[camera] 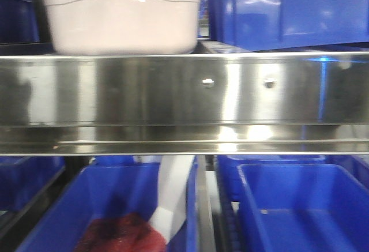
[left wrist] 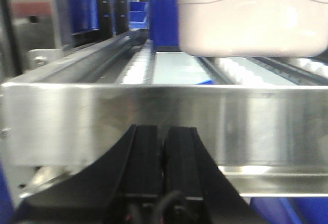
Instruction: Grab white bin and place on right shelf
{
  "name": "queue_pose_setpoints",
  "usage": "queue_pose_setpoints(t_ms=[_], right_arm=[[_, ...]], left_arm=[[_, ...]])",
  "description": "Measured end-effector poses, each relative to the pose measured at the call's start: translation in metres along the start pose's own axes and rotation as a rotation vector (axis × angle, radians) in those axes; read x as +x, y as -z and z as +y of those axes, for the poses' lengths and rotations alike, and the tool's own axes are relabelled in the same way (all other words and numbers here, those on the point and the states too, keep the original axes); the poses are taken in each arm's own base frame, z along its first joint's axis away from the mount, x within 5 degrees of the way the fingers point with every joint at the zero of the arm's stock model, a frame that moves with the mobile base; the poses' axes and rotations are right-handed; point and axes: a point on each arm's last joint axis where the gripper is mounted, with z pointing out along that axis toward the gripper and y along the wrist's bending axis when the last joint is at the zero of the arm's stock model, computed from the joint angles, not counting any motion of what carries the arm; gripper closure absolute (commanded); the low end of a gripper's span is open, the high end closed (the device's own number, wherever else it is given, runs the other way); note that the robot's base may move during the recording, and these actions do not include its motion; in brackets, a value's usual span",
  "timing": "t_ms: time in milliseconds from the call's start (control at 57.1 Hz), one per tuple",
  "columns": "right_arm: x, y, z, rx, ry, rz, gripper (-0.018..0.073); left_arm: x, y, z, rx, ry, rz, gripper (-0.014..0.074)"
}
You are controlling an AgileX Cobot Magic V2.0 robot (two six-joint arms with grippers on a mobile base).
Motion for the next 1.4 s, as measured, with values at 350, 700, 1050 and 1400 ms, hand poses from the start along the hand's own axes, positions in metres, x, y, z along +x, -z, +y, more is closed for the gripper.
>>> queue_pose_setpoints(t_ms=[350, 700, 1050, 1400], right_arm=[[0.0, 0.0, 0.0002, -0.003, 0.0, 0.0, 0.0491], [0.0, 0.0, 0.0002, -0.003, 0.0, 0.0, 0.0491], [0.0, 0.0, 0.0002, -0.003, 0.0, 0.0, 0.0491], [0.0, 0.0, 0.0002, -0.003, 0.0, 0.0, 0.0491]], left_arm=[[0.0, 0.0, 0.0, 0.0, 0.0, 0.0, 0.0722], [0.0, 0.0, 0.0, 0.0, 0.0, 0.0, 0.0722], [0.0, 0.0, 0.0, 0.0, 0.0, 0.0, 0.0722], [0.0, 0.0, 0.0, 0.0, 0.0, 0.0, 0.0722]])
